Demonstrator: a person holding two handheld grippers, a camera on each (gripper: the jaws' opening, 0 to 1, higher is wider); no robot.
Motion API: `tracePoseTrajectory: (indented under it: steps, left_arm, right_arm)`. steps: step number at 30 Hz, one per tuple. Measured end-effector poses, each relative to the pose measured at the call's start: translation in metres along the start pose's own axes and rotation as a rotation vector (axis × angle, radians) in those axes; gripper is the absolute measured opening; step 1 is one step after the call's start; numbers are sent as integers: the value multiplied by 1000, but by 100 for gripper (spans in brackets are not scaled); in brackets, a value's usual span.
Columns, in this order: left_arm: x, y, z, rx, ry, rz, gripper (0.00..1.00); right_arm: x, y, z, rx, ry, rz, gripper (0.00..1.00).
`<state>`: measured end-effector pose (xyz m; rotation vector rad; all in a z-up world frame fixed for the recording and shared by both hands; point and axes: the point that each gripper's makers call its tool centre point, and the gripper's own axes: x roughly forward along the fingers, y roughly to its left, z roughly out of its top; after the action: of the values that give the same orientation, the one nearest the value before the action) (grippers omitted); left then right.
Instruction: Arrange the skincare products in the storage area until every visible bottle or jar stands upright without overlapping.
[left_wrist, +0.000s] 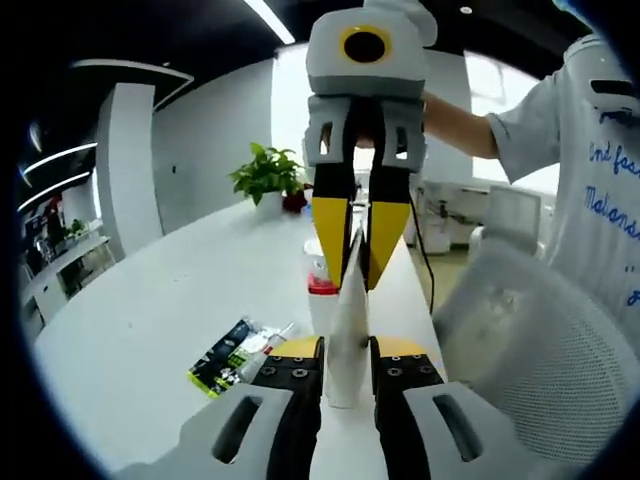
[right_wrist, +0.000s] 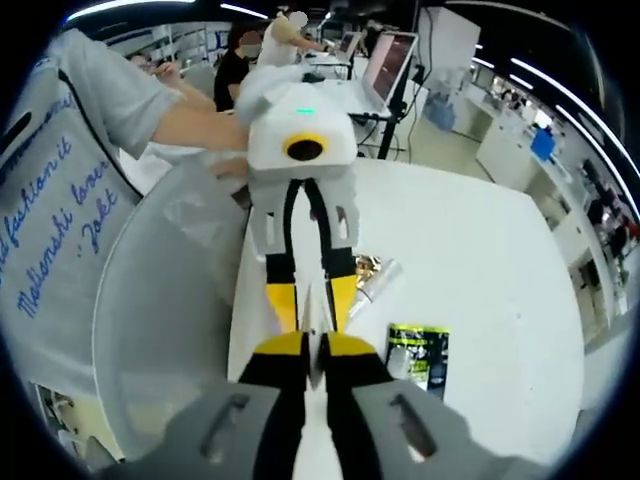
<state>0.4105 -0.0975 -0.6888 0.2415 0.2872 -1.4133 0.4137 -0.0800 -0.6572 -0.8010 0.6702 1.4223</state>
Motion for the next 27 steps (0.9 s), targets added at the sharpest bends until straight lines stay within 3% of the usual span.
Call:
tracePoseTrajectory:
  steps: [8, 16, 27]
  left_arm:
    - [10, 7, -2, -9, -17, 54, 13]
    - [15, 8, -7, -8, -2, 56, 9]
    - [17, 17, -3, -4, -48, 90, 8]
  right_arm:
    - [2, -9, -6, 21, 17, 4, 5]
    - [4, -9, -16, -30, 102, 25, 8]
    - [-7, -16, -16, -79, 204, 51, 9]
